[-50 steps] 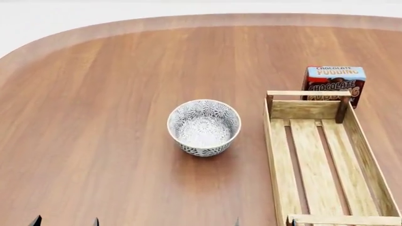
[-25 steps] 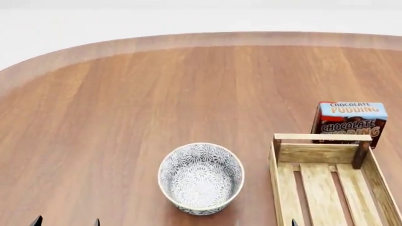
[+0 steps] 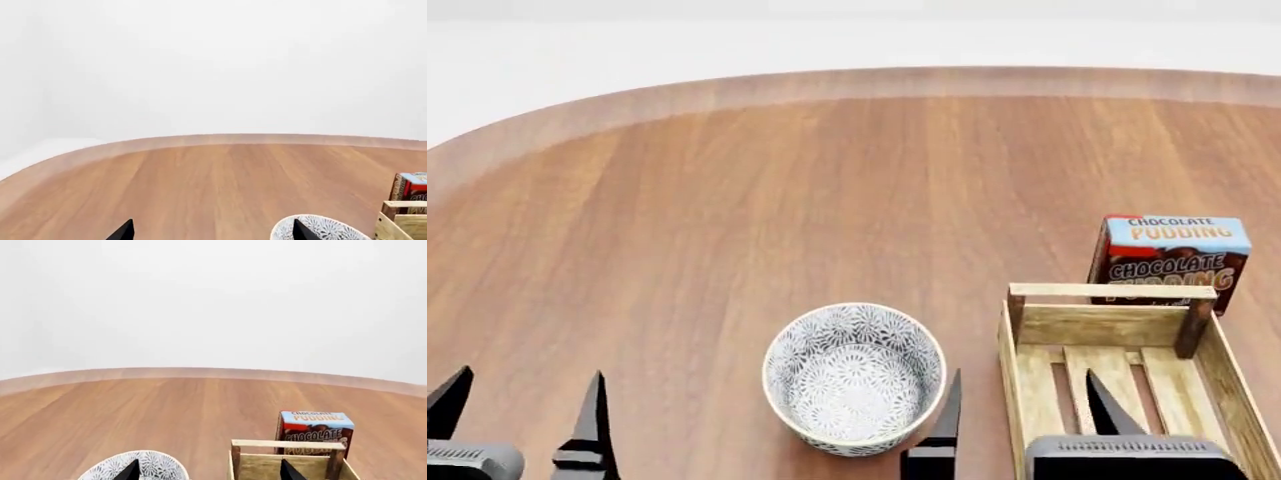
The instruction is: Pick up the bowl on the left and put it in the tray.
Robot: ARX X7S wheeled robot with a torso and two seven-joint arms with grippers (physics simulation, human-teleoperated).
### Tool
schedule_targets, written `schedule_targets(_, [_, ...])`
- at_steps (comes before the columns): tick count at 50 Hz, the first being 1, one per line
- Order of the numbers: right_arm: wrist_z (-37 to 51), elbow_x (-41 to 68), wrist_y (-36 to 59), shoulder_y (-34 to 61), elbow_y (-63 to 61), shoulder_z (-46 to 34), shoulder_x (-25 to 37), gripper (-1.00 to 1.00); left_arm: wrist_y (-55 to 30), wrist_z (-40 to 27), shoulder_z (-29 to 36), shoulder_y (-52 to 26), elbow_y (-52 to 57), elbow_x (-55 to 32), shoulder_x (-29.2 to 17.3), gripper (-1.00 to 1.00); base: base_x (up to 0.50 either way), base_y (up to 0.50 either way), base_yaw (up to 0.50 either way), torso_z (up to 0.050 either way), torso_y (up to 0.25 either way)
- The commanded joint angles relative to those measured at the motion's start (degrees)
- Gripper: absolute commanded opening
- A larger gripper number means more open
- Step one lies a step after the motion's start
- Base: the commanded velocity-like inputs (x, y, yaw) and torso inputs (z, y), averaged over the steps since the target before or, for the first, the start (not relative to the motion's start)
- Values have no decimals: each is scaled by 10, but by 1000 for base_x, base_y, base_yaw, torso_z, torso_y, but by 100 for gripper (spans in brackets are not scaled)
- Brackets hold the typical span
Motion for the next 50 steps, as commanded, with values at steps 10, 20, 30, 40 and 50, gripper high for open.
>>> schedule_targets(10, [59, 152, 365, 190, -244, 106, 25, 100, -222, -42, -97, -97, 226, -181, -30, 100, 0, 0, 0, 0, 0])
schedule_targets(20, [52, 147, 318, 161, -238, 98, 34, 100, -190, -27, -102, -85, 199, -186, -25, 100, 0, 0, 0, 38, -8])
schedule_targets(30, [54, 147, 304, 154, -234, 94, 38, 100, -186, -23, -107, -76, 187, -205, -25, 100, 0, 0, 0, 50, -13])
schedule_targets(40, [58, 145, 282, 139, -222, 85, 44, 100, -164, -12, -94, -59, 174, -188, -26, 100, 0, 0, 0, 50, -15])
schedule_targets(50, [65, 146, 270, 135, -219, 77, 50, 100, -142, -12, -96, -53, 163, -179, -19, 100, 0, 0, 0, 35, -10])
